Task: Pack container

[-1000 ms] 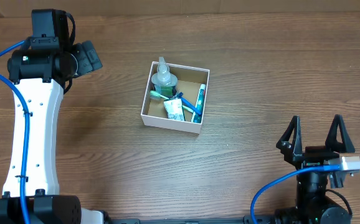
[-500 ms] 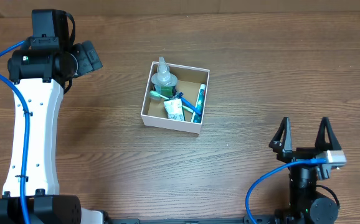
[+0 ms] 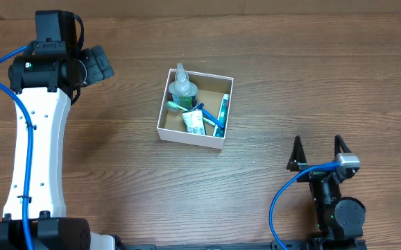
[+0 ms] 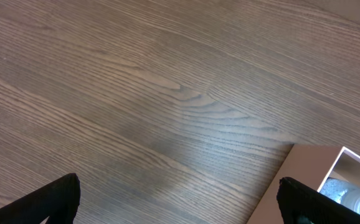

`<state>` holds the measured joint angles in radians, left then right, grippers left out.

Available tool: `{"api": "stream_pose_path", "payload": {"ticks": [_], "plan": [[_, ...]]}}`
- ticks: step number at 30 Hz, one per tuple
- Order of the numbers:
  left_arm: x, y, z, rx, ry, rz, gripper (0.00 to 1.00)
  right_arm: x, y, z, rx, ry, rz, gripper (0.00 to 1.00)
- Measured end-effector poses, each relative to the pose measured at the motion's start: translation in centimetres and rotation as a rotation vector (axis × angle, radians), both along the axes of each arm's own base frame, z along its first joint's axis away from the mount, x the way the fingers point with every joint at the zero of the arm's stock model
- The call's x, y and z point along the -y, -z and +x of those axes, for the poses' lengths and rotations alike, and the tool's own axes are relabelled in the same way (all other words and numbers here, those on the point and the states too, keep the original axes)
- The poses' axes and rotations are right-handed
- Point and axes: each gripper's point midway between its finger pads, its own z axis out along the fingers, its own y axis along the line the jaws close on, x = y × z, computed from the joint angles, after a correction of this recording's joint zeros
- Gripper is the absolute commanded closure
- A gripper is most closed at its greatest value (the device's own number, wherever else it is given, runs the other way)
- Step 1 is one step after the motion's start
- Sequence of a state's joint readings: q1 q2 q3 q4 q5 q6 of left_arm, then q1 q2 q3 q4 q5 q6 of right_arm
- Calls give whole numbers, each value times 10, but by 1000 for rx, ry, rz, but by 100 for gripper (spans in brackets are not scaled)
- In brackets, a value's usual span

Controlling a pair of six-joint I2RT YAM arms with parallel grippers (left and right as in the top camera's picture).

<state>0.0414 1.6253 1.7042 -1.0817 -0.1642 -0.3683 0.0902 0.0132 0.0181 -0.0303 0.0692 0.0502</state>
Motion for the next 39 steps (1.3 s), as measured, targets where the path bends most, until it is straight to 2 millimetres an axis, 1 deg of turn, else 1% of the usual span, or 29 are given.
{"api": "stream_pose_path", "payload": {"ticks": [4, 5, 39], "plan": [[0, 0, 0, 0, 0, 0, 0, -3, 13, 0, -51, -18, -15, 0], [0, 0, 0, 0, 0, 0, 0, -4, 13, 0, -53, -21, -15, 0], [0, 0, 0, 0, 0, 0, 0, -6, 14, 0, -55, -36, -26, 0]]}}
